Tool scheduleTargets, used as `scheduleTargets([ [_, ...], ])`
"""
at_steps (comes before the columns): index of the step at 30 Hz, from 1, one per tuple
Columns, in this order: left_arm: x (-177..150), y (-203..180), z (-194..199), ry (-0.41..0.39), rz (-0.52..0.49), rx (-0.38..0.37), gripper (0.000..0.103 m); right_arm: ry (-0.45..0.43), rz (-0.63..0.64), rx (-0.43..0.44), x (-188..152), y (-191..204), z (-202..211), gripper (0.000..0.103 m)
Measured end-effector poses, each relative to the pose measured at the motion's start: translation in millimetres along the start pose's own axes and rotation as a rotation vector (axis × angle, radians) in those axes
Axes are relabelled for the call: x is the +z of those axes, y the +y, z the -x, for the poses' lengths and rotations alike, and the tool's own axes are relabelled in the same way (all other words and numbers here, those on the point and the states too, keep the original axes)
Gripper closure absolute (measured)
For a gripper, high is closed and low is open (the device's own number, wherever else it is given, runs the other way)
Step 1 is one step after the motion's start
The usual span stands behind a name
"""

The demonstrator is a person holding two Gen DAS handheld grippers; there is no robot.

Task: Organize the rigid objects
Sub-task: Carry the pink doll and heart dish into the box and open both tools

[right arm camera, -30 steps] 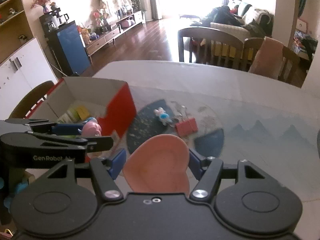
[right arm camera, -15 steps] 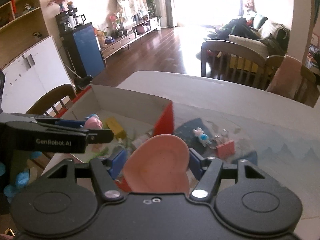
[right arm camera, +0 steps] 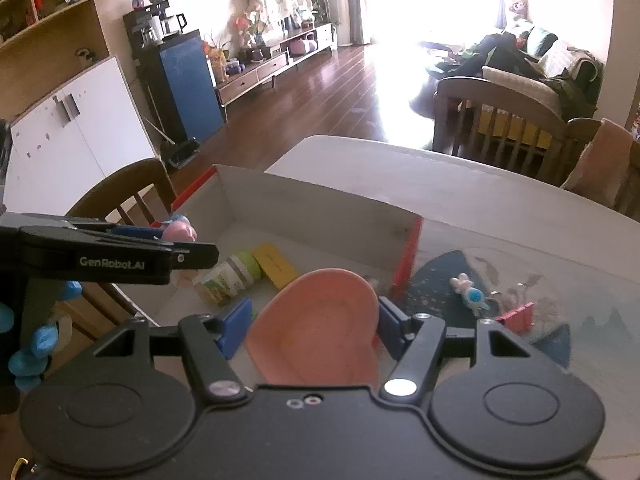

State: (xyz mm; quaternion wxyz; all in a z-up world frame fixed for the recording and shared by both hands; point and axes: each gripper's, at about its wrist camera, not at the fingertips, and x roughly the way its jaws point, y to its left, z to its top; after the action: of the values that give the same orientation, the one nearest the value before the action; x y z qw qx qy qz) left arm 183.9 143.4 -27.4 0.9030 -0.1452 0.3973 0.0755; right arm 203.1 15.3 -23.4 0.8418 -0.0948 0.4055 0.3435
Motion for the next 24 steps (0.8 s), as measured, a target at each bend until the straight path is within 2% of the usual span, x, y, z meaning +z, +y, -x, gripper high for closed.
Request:
scheduleTargets([
  [9,11.6,28.7,-23.5,-0.006,-0.023,0.042,0.032,0.052,0.057,-0.010,4.5,26.0,-44.3,0.038],
  [16,22.2,27.1,-58.7,0.036,-0.075,0.044,0.032,0.107,0.106,-0.045,1.4,35.9,-77.7,0.038],
  [24,31.0,22.7,-97.9,0.116,-0.125,0.053,0.032,0.155,0.163,-0.046,-1.8,47.3,-94.4,0.038],
])
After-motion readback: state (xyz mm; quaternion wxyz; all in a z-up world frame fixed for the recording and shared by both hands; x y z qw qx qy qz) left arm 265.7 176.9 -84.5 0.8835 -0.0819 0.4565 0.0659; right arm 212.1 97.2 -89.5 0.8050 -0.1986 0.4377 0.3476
